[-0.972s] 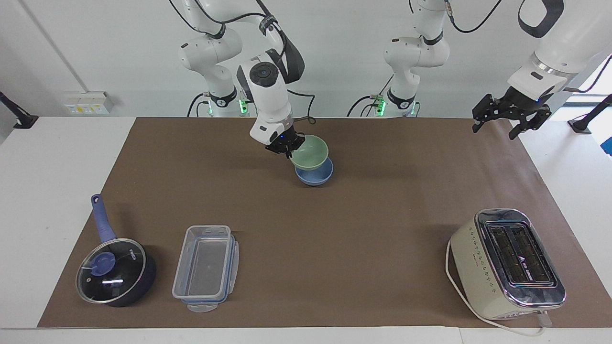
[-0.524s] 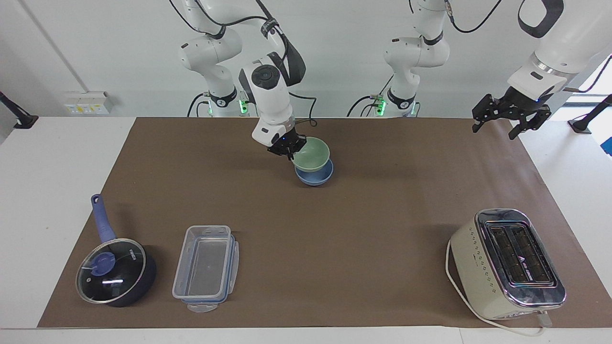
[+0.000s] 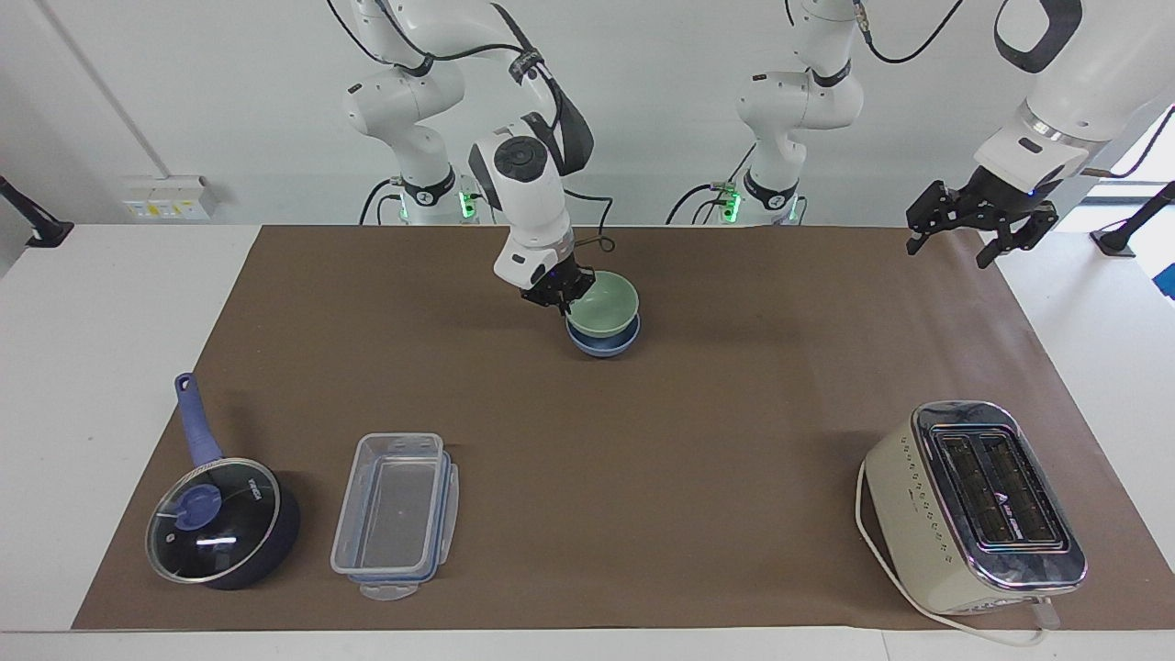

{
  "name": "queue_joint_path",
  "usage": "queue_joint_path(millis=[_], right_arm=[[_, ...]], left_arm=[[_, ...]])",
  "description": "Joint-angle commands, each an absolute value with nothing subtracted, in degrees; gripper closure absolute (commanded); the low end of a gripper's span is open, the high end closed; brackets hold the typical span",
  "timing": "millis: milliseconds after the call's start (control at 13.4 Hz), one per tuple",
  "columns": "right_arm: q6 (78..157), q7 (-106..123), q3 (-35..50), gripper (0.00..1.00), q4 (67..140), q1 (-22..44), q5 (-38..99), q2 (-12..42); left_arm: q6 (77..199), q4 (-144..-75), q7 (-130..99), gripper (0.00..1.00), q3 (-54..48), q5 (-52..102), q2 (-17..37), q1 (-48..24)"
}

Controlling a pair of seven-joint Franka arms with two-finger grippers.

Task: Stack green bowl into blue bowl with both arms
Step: 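Lower the green bowl into the blue bowl with the right gripper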

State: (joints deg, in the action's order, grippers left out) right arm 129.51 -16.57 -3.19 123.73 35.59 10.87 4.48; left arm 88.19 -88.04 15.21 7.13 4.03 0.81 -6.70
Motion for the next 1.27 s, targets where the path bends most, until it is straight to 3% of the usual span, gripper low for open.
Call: queue_joint_path(millis=[0, 972, 1122, 1197], right_arm=[[132.4, -16.3, -3.3, 1.00, 124.6, 36.4, 12.5, 5.2], [133.2, -13.4, -3.3, 0.98, 123.8, 35.8, 13.6, 6.9], [133.2, -13.4, -3.3, 0.54, 122.9, 35.6, 13.6, 7.3], [133.2, -13.3, -3.3, 0.19, 122.3, 35.5, 13.6, 7.6]], left_arm=[[87.3, -86.6, 14.7, 0.00, 7.0, 3.3, 1.3, -6.7], [87.2, -86.6, 14.7, 0.00, 6.9, 3.3, 1.3, -6.8], [87.2, -86.6, 14.7, 0.00, 6.9, 3.3, 1.3, -6.8], [87.2, -86.6, 14.7, 0.00, 6.9, 3.3, 1.3, -6.8]])
